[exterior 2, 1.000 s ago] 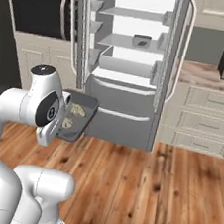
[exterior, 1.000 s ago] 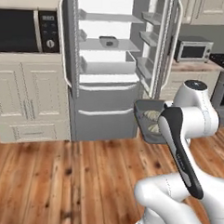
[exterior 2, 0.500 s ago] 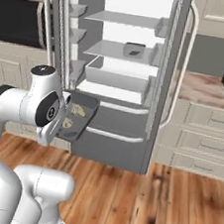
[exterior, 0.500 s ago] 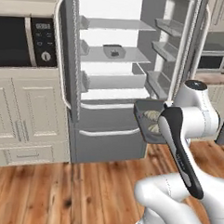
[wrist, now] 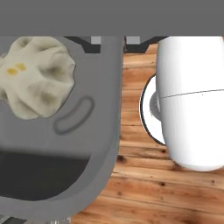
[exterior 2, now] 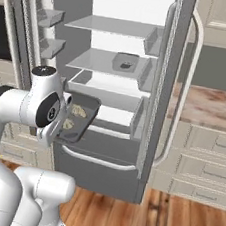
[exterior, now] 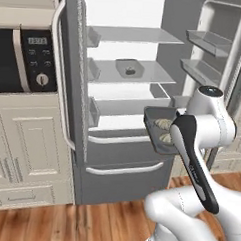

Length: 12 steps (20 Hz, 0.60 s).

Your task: Place two dumplings into each of the tupperware containers and then place the containers in the fridge.

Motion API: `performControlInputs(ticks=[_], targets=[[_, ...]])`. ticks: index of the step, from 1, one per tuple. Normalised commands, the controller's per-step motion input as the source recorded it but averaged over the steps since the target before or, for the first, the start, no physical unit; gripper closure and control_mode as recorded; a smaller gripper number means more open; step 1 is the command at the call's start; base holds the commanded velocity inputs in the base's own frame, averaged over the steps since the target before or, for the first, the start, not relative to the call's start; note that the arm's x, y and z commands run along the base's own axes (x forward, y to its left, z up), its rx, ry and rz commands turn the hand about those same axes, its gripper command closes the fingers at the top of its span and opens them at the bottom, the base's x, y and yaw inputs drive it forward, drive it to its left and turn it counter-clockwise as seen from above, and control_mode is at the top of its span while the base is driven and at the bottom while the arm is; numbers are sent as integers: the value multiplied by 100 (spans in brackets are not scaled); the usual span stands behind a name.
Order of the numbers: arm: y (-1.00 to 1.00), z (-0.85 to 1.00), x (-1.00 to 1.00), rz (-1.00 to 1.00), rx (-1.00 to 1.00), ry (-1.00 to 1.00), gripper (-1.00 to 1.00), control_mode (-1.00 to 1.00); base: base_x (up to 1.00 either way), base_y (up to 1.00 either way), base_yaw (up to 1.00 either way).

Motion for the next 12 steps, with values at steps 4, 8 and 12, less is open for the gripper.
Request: performControlInputs(ticks=[4, 8, 12], targets=[[0, 0, 0, 0, 0, 0, 100, 100, 78, 0, -3], [0, 0, 0, 0, 0, 0, 100, 100, 63, 0, -2], [0, 0, 0, 0, 0, 0, 100, 100, 60, 0, 0]])
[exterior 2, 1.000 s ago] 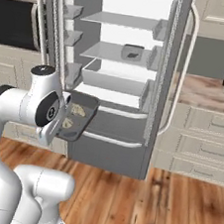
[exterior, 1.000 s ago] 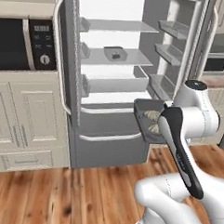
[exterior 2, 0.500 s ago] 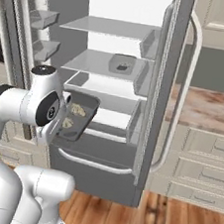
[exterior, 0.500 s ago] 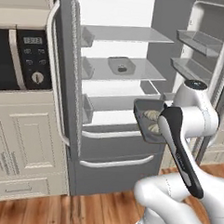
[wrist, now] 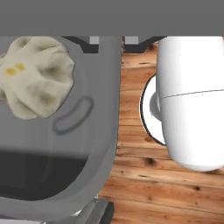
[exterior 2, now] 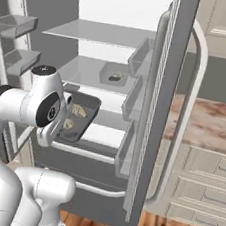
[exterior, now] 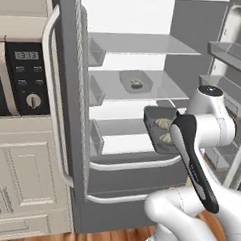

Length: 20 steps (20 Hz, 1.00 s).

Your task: Place two dumplings into each of the tupperware containers and then place the containers in the fridge.

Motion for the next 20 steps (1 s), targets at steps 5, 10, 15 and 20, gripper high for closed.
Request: performControlInputs(ticks=[5, 10, 15, 20], targets=[[0, 0, 0, 0, 0, 0, 100, 100, 68, 0, 0], [0, 0, 0, 0, 0, 0, 100, 100, 51, 0, 0], [0, 0, 0, 0, 0, 0, 100, 100, 52, 0, 0], [0, 0, 0, 0, 0, 0, 100, 100, 49, 0, 0]])
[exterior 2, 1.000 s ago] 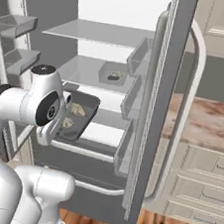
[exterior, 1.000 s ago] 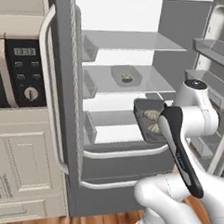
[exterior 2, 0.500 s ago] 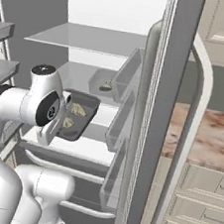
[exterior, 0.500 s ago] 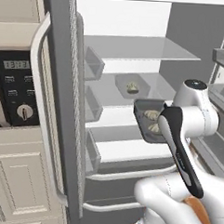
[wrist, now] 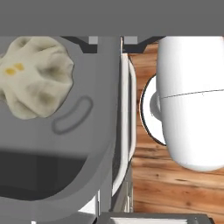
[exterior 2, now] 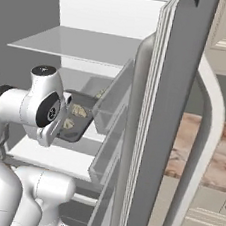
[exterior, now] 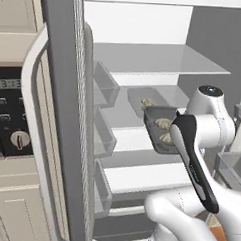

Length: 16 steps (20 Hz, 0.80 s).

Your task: Place two dumplings into each of the tupperware containers and then place the containers in the fridge.

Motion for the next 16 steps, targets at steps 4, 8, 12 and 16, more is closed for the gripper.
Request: performControlInputs(ticks=[4, 8, 12, 16], targets=[[0, 0, 0, 0, 0, 0, 100, 100, 43, 0, 0], [0, 0, 0, 0, 0, 0, 100, 100, 42, 0, 0], [0, 0, 0, 0, 0, 0, 100, 100, 42, 0, 0], [0, 0, 0, 0, 0, 0, 100, -100, 3, 0, 0]])
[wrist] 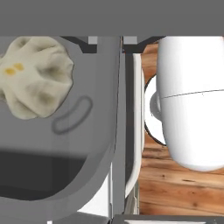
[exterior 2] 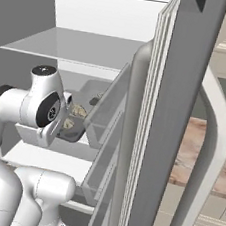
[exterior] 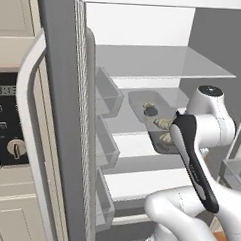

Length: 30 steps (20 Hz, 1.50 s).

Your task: Place two dumplings into each of the tupperware containers and then place the containers in the fridge.

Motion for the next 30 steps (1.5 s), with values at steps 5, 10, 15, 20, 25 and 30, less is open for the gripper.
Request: performControlInputs(ticks=[5, 10, 15, 20, 25, 30], targets=[[0, 15, -49, 0, 0, -7, 100, -100, 0, 0, 0], [0, 48, -88, 0, 0, -37, 100, -100, 0, 0, 0], [3, 78, -11, 0, 0, -30, 100, -100, 0, 0, 0], [8, 85, 3, 0, 0, -6, 100, -100, 0, 0, 0], [5, 62, 50, 0, 0, -1, 100, -100, 0, 0, 0], [0, 45, 100, 0, 3, 8, 100, -100, 0, 0, 0]])
